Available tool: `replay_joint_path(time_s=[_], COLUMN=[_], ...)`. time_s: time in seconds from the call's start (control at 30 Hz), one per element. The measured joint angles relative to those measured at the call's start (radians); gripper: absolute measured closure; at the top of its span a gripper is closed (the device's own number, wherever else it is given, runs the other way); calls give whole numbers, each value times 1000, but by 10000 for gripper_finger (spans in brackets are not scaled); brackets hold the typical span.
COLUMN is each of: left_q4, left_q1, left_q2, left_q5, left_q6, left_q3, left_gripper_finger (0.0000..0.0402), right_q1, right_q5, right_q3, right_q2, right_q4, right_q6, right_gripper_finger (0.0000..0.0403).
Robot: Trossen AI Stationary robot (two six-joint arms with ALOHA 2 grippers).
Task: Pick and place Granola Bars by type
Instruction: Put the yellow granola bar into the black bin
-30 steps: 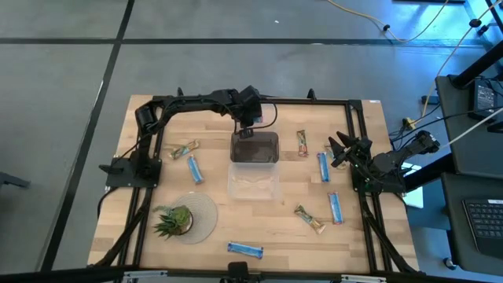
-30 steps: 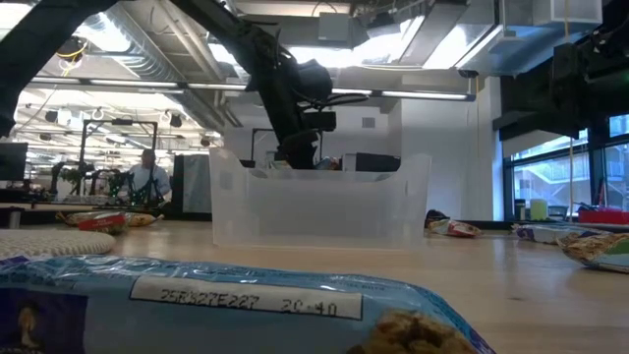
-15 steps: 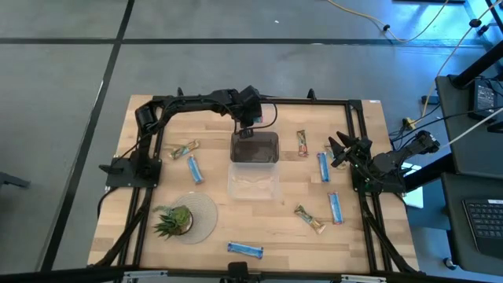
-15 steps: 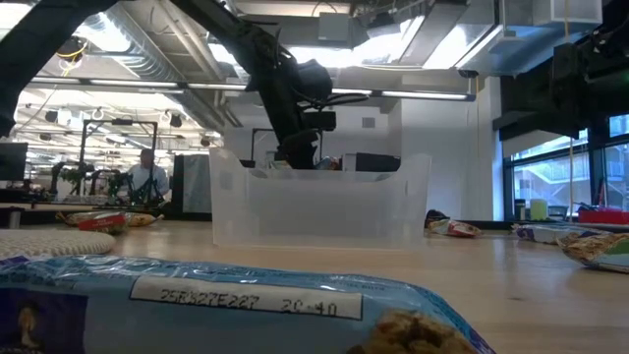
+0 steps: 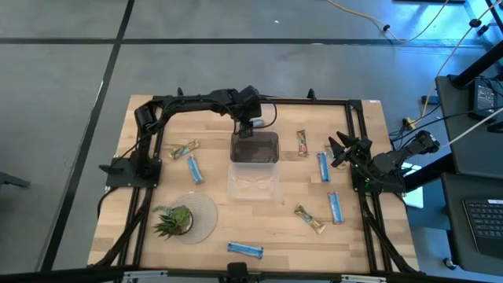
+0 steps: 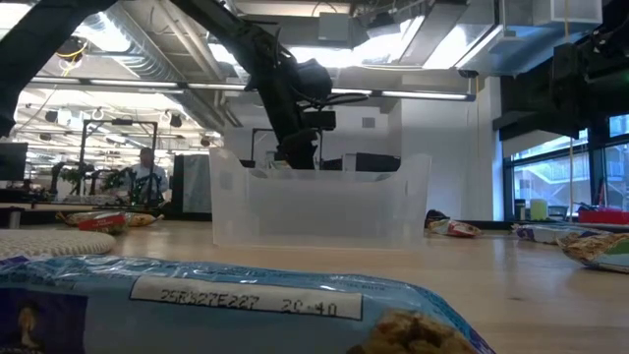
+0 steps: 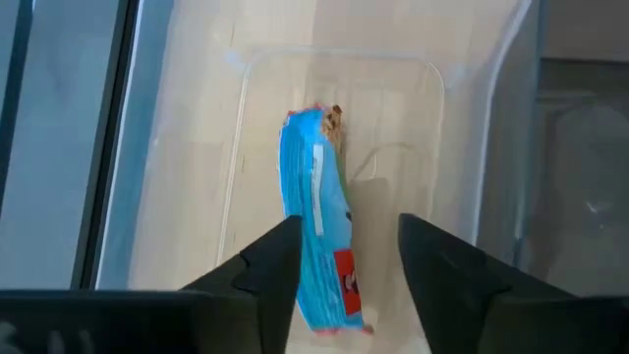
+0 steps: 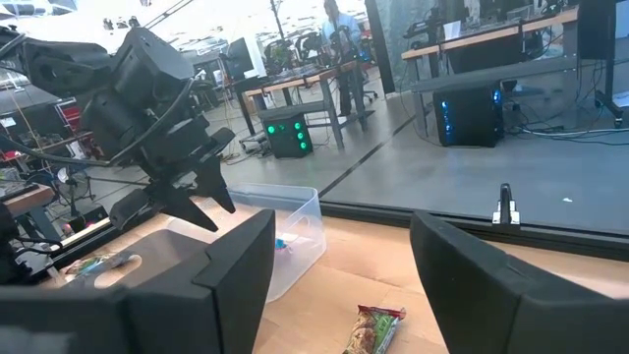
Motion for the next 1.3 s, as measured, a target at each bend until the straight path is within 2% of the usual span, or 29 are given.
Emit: replay_joint_path(time_s=[0.2, 0.37, 0.5, 0.73, 0.93, 1.1, 1.2, 1.3], left_q4=[-31, -104, -206, -398, -643, -806, -828, -817], left_q1=[-4, -13, -20, -20, -27, -26, -25, -16], left_q2=[-50, -156, -259, -422, -512, -536, -547, -551], left_q5=[-46, -84, -75, -65, -71, -93, -103, -103], left_q6=[31, 33, 18, -101, -76, -232, -331, -367], left_q3=[0, 0, 0, 0, 0, -9, -64, -143], left_gripper_finger=[199, 192, 193, 194, 192, 194, 196, 196], right_q1=[0, 0, 0, 0, 0, 0, 0, 0], right_q5=[0, 0, 0, 0, 0, 0, 0, 0], right_q3=[0, 0, 0, 0, 0, 0, 0, 0], right_q2=[0, 0, 0, 0, 0, 0, 0, 0], right_q4=[0, -1, -4, -8, -10, -10, -10, -10], right_q6=[-3, -3, -3, -3, -3, -1, -1, -1], right_gripper_finger=[164, 164, 164, 164, 164, 164, 164, 164])
